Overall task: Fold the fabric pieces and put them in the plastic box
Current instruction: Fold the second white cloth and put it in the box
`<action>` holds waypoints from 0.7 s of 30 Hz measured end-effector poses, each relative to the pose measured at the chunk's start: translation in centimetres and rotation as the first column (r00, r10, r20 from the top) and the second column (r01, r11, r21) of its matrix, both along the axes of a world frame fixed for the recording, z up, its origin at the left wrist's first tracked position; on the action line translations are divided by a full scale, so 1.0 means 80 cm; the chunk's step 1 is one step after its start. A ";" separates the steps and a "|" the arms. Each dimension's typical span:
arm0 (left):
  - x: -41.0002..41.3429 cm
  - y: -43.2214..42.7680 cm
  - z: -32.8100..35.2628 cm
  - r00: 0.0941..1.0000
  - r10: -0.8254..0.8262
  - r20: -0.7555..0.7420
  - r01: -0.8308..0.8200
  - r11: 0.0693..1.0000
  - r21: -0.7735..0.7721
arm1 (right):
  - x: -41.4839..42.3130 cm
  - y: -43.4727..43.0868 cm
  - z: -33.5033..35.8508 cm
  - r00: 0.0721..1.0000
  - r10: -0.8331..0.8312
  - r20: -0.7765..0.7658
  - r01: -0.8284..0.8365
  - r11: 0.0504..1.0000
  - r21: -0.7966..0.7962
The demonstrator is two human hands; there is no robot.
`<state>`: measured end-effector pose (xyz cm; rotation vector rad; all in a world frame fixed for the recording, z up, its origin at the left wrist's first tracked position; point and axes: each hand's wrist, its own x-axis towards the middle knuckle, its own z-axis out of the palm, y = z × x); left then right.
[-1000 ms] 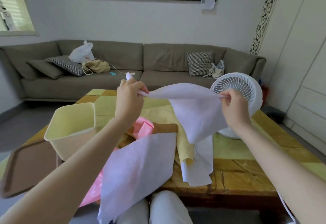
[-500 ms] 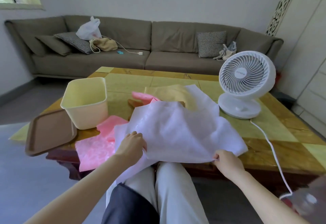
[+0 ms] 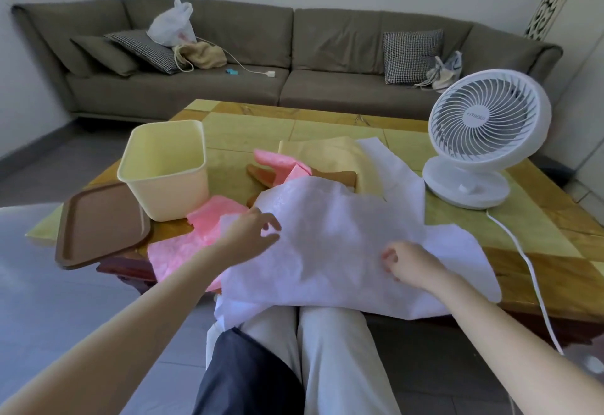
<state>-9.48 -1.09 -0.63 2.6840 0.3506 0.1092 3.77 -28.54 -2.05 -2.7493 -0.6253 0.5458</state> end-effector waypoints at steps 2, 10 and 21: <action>0.023 0.006 0.010 0.996 0.027 0.086 -0.023 0.998 -0.051 | 0.015 0.024 0.013 0.994 0.025 0.105 -0.038 0.991 0.126; 0.108 0.022 0.006 1.000 0.014 0.024 -0.012 0.996 -0.094 | 0.080 0.108 0.020 0.983 0.134 0.124 -0.163 0.951 0.264; 0.144 0.051 0.004 0.999 0.049 0.014 -0.050 0.997 0.062 | 0.106 0.137 0.023 0.983 0.160 0.089 -0.181 0.922 0.341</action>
